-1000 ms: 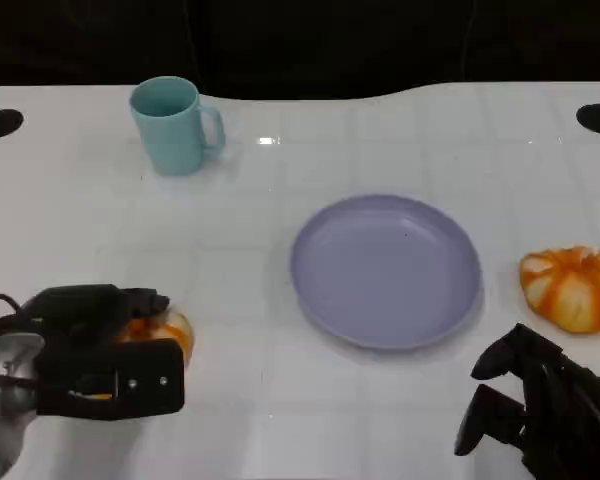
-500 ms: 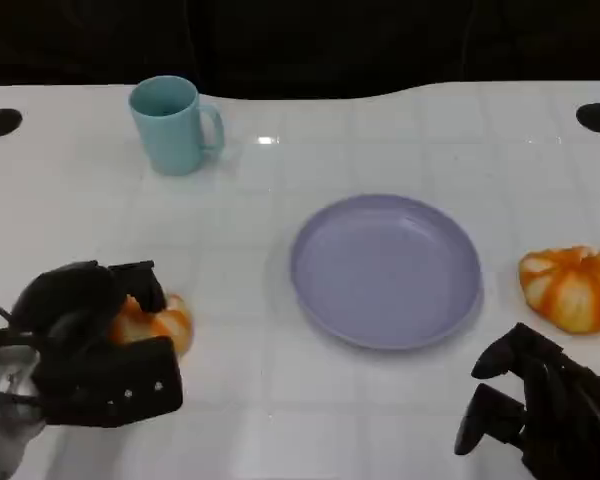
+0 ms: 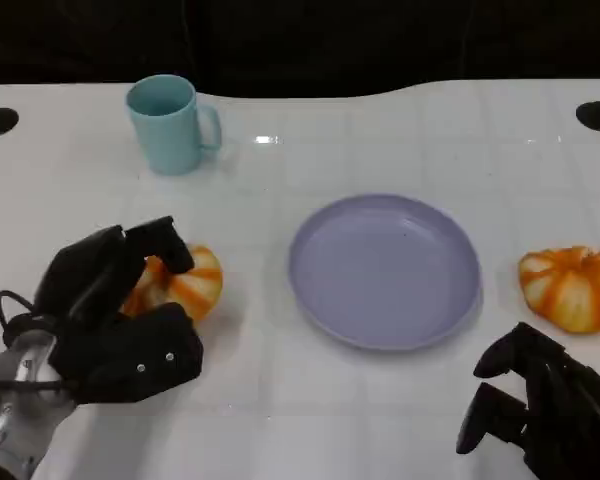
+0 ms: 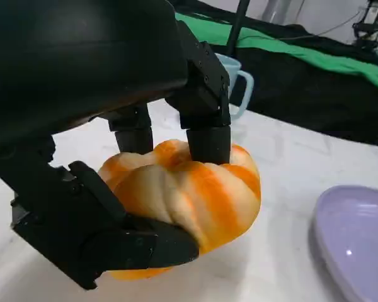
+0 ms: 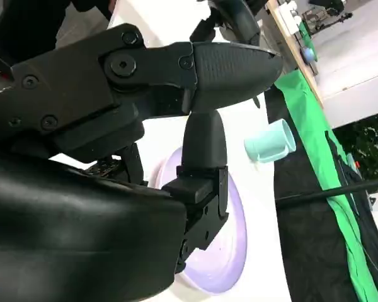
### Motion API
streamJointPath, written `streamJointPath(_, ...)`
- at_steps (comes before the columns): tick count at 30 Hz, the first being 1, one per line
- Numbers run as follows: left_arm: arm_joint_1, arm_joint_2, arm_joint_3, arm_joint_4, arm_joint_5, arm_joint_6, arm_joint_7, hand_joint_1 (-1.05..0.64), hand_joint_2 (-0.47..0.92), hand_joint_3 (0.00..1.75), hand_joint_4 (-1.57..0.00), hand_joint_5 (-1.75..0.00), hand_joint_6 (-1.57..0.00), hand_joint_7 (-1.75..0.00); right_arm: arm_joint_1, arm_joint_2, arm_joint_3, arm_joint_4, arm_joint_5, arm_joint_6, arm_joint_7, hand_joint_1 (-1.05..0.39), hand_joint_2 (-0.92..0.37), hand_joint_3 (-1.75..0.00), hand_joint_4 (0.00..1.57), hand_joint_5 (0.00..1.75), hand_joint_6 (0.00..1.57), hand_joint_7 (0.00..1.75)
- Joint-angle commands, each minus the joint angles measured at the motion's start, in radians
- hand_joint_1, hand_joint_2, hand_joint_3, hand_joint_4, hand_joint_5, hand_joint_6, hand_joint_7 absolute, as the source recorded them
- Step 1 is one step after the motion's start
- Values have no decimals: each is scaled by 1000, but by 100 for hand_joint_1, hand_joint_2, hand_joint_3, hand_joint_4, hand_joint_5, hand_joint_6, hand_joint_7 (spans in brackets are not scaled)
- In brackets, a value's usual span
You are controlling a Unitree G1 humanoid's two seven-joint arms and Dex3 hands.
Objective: Grasp the bread from the table and place it into the plate.
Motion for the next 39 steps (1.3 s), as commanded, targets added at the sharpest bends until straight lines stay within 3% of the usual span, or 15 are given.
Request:
streamJointPath(1, -30, 2, 10, -54, -15, 13, -35, -18, 51, 124, -83, -175, -69, -175, -2, -11, -9, 10, 11, -2, 5, -54, -92, -44, 61, 175, 38, 167)
streamJointPath(8, -87, -31, -2, -128, -12, 76, -93, -15, 49, 118, -81, -175, -67, -175, -3, -12, -4, 24, -9, -24, 10, -52, -92, -45, 61, 175, 39, 167)
streamJointPath(18, -177, -87, -28, -86, 19, 46, -66, -9, 48, 114, -83, -175, -68, -175, -3, -9, -2, 31, -7, -32, 12, -52, -92, -45, 61, 175, 40, 168)
streamJointPath(25, -258, -135, -63, -16, 47, -12, -39, -8, 50, 115, -79, -175, -67, -175, 2, -7, 2, 24, -4, -27, 8, -52, -92, -45, 61, 175, 40, 167)
streamJointPath(29, -302, -171, -90, 42, 70, -51, 2, -9, 42, 127, -87, -175, -71, -175, 7, -8, 4, 20, -4, -26, 8, -53, -92, -46, 62, 175, 40, 167)
streamJointPath(39, -415, -248, -135, 211, 81, -114, 23, -15, 44, 130, -91, -175, -71, -175, 11, -3, 9, 15, -4, -27, 4, -53, -92, -43, 62, 175, 40, 166)
